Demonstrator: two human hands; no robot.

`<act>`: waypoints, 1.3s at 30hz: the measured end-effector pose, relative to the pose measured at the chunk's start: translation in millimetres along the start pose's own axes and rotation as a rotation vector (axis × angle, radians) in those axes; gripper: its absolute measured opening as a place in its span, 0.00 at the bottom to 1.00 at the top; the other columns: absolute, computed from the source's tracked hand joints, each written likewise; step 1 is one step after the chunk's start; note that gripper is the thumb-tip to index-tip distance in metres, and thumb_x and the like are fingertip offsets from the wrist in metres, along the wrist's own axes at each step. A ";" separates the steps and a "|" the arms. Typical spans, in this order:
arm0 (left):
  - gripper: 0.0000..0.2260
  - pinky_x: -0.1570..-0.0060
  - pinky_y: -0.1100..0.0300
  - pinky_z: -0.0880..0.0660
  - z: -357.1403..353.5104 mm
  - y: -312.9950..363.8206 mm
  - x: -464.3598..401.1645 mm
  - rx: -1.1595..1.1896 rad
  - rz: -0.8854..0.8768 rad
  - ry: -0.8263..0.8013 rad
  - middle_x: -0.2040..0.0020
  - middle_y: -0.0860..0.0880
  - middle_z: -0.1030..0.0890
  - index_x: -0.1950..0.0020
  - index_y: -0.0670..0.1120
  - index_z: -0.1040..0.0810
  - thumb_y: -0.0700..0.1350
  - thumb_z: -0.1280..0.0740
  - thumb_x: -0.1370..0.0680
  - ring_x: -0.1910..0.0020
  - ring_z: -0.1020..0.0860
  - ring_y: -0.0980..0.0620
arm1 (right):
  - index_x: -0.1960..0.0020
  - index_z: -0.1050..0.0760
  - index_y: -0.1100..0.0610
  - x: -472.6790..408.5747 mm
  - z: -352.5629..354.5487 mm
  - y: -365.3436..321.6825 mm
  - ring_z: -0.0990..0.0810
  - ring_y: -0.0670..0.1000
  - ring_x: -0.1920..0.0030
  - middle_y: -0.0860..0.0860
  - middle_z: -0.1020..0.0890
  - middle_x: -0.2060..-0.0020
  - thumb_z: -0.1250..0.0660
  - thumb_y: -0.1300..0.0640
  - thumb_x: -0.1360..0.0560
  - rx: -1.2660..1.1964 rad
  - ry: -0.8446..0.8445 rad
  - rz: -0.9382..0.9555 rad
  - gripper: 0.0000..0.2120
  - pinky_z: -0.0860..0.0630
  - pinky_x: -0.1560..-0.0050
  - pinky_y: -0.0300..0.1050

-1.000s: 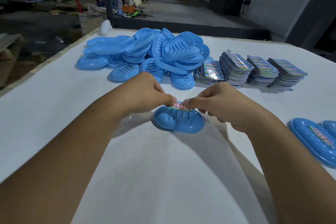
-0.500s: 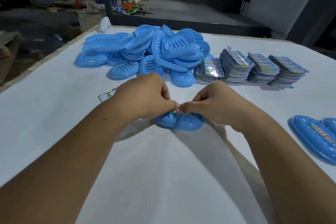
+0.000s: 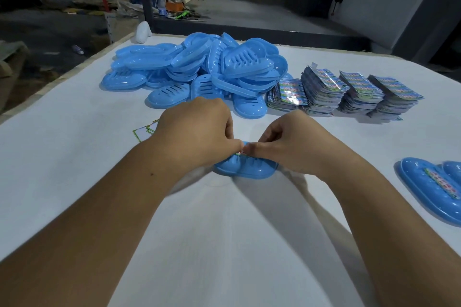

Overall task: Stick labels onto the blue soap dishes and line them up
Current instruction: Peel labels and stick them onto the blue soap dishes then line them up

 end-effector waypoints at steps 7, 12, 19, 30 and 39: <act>0.13 0.70 0.62 0.36 2.4 -5.4 -1.1 -0.007 0.015 0.018 0.66 0.56 0.21 0.67 0.54 0.22 0.62 0.26 0.32 0.62 0.22 0.53 | 0.59 0.18 0.51 -2.8 -0.2 9.1 0.26 0.42 0.77 0.47 0.16 0.70 0.20 0.39 0.35 -0.070 0.006 -0.047 0.17 0.31 0.73 0.38; 0.03 0.68 0.61 0.33 -3.5 -19.8 -5.2 0.111 0.078 -0.049 0.64 0.58 0.21 0.61 0.57 0.21 0.53 0.29 0.27 0.59 0.22 0.56 | 0.60 0.17 0.49 -4.6 3.0 15.1 0.25 0.41 0.72 0.45 0.15 0.68 0.28 0.49 0.24 -0.098 -0.004 -0.014 0.07 0.31 0.69 0.35; 0.05 0.60 0.55 0.27 -12.4 -31.1 -13.7 0.128 0.118 -0.042 0.58 0.57 0.20 0.55 0.58 0.22 0.56 0.34 0.23 0.54 0.21 0.50 | 0.33 0.24 0.42 6.5 -10.8 -6.6 0.22 0.39 0.45 0.38 0.20 0.44 0.21 0.38 0.33 -0.066 -0.128 0.185 0.31 0.26 0.46 0.35; 0.10 0.56 0.52 0.24 -16.4 -28.3 -16.0 0.200 0.098 -0.010 0.61 0.58 0.20 0.61 0.59 0.23 0.64 0.31 0.26 0.59 0.22 0.52 | 0.28 0.31 0.42 54.7 23.3 17.0 0.27 0.56 0.38 0.49 0.23 0.37 0.34 0.32 0.31 0.280 0.254 0.005 0.34 0.30 0.36 0.54; 0.15 0.64 0.52 0.21 -27.1 -27.0 -12.8 0.300 0.033 0.082 0.73 0.65 0.22 0.56 0.74 0.26 0.73 0.41 0.39 0.71 0.21 0.54 | 0.31 0.30 0.41 128.0 64.1 105.6 0.34 0.57 0.36 0.48 0.26 0.37 0.45 0.32 0.29 0.561 0.398 -0.363 0.29 0.38 0.35 0.55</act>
Point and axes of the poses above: each hand's wrist, its own x-axis away from the middle knuckle, its own z-axis out of the back of the hand, y = z × x, the point moved 6 cm from there along -x, towards the middle knuckle
